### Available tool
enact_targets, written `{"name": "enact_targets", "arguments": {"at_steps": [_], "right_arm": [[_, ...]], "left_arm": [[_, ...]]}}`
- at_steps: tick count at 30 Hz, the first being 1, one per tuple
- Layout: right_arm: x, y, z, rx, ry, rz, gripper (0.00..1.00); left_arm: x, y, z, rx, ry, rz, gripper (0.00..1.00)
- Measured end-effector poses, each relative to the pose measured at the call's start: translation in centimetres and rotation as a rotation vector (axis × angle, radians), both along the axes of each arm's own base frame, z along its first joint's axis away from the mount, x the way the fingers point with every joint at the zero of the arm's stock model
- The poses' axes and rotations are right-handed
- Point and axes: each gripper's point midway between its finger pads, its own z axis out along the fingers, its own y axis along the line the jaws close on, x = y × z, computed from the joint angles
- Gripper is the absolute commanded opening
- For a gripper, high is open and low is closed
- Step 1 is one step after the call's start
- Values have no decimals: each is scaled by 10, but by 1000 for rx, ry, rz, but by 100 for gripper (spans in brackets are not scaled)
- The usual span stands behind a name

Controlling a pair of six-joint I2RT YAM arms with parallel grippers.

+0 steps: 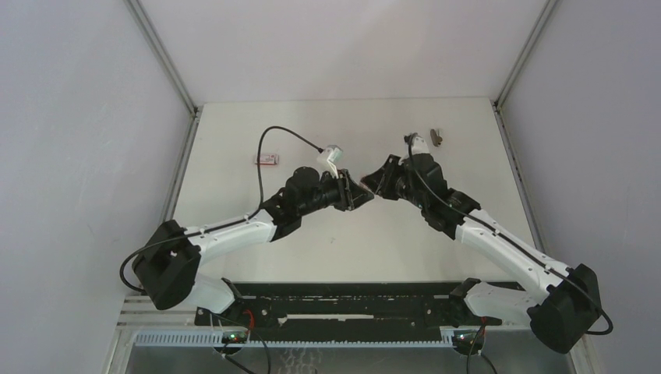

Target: Load the staples into the stapler

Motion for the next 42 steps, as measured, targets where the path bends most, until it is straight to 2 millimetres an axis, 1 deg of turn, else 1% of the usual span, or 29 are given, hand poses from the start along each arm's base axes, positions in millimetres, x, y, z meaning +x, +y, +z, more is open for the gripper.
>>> {"name": "enact_targets", "arguments": {"at_steps": [3,5,6,8,11,13,15,17,19,21,25,28,32,33,34,37,40,42], "right_arm": [[-3,-2,3,-1,-5,2,64],[-8,-5,10,-3,-26,14,75],[-10,-8,15,1,-41,16,78],[-13,-14,28,12,-77,20,81],[-14,-27,42,40,-107,39,82],[-10,-42,45,55,-103,37,81],[-7,-55,41,58,-79,38,80],[-9,-67,33,58,-39,48,80],[-15,-71,27,57,-3,80,80],[-24,-70,22,64,29,129,80],[-44,-57,22,119,81,256,79],[-61,-41,26,169,107,370,77],[-82,-20,28,214,146,510,71],[-90,-10,27,225,166,559,69],[-92,-8,26,226,171,569,67],[-106,13,23,246,209,655,62],[-115,31,16,263,256,707,55],[-119,38,11,273,284,720,50]], "left_arm": [[-2,-1,1,6,-18,-13,0],[-2,3,-1,35,-38,-12,0],[-2,6,-3,54,-47,-6,0],[-2,14,-3,86,-64,9,0],[-6,32,3,131,-87,35,0],[-12,43,9,154,-99,46,0],[-18,56,13,189,-107,54,0],[-26,71,11,258,-109,52,0],[-32,85,5,353,-107,39,0],[-37,95,4,428,-128,12,0],[-49,113,3,550,-231,-95,0],[-60,118,6,584,-311,-189,0],[-70,117,12,589,-396,-258,0],[-74,115,14,593,-424,-280,0],[-78,113,14,594,-446,-300,0],[-94,106,15,593,-507,-369,0],[-101,104,13,598,-531,-403,0],[-103,103,13,603,-541,-414,0]]}}
